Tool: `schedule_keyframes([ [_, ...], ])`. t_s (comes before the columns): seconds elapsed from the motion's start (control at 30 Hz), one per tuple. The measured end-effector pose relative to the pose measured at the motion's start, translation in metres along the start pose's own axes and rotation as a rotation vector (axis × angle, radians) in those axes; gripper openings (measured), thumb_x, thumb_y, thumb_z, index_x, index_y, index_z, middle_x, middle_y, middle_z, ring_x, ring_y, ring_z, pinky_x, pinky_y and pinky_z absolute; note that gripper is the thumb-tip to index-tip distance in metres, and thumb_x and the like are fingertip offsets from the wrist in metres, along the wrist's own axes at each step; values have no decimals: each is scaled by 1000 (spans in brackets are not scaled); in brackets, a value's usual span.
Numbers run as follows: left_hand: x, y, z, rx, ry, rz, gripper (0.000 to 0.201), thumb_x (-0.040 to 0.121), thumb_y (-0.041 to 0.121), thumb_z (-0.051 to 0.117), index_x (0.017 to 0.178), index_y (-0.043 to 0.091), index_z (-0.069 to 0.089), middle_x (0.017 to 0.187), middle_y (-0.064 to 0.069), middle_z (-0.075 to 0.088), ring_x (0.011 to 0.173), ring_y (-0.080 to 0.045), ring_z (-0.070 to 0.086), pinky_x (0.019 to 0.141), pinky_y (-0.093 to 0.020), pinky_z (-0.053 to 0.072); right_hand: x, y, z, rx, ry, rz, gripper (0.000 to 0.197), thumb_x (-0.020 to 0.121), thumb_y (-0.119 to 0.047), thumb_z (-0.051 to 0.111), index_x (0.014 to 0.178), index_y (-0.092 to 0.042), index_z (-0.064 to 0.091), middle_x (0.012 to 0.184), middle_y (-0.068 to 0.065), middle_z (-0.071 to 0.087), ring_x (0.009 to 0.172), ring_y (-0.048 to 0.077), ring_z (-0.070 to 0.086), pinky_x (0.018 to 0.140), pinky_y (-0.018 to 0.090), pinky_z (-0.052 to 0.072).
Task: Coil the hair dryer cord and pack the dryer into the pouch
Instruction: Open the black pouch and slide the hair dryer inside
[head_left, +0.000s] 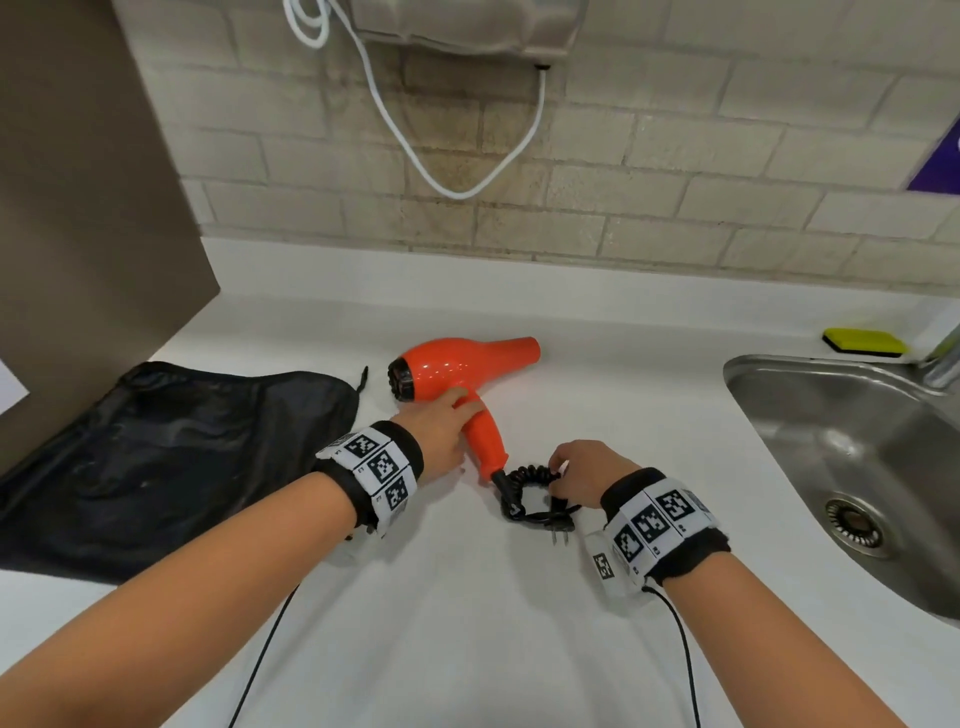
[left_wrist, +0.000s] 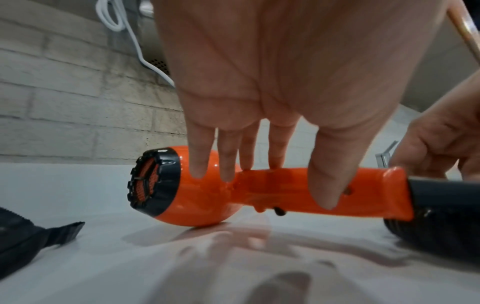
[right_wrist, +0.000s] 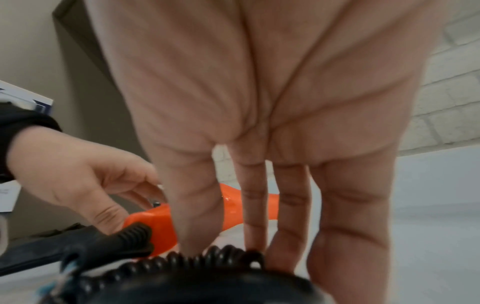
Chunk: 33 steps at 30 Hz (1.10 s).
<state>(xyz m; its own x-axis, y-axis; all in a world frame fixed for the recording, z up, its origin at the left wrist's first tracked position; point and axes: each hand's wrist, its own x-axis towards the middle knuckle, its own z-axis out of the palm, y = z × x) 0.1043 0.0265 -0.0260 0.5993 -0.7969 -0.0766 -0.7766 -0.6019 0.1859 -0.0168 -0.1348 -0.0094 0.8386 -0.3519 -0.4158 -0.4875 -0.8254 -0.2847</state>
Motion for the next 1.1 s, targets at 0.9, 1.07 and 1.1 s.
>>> schedule_keyframes([
  [0.9,-51,-178,-60,-159,-75,-15,23,87,25,58,108,17,65,101,-6,67,96,-21,59,87,-32,45,59,-209,22,148,45,-438,66,83,-17,62,140,-18,30,141,8,42,127,24,43,105,30,35],
  [1.07,-70,-162,-92,-47,296,100,25,89,28,48,105,25,67,103,3,66,97,-18,59,79,-30,43,49,-211,17,156,90,-416,20,81,-16,61,67,-25,51,71,-3,51,78,21,53,62,24,38],
  [1.1,-74,-160,-100,-44,382,113,28,86,30,45,101,26,68,101,4,66,96,-20,60,78,-32,46,46,-208,18,95,72,-410,24,82,-16,58,64,-28,48,73,-3,47,80,23,52,65,26,39],
])
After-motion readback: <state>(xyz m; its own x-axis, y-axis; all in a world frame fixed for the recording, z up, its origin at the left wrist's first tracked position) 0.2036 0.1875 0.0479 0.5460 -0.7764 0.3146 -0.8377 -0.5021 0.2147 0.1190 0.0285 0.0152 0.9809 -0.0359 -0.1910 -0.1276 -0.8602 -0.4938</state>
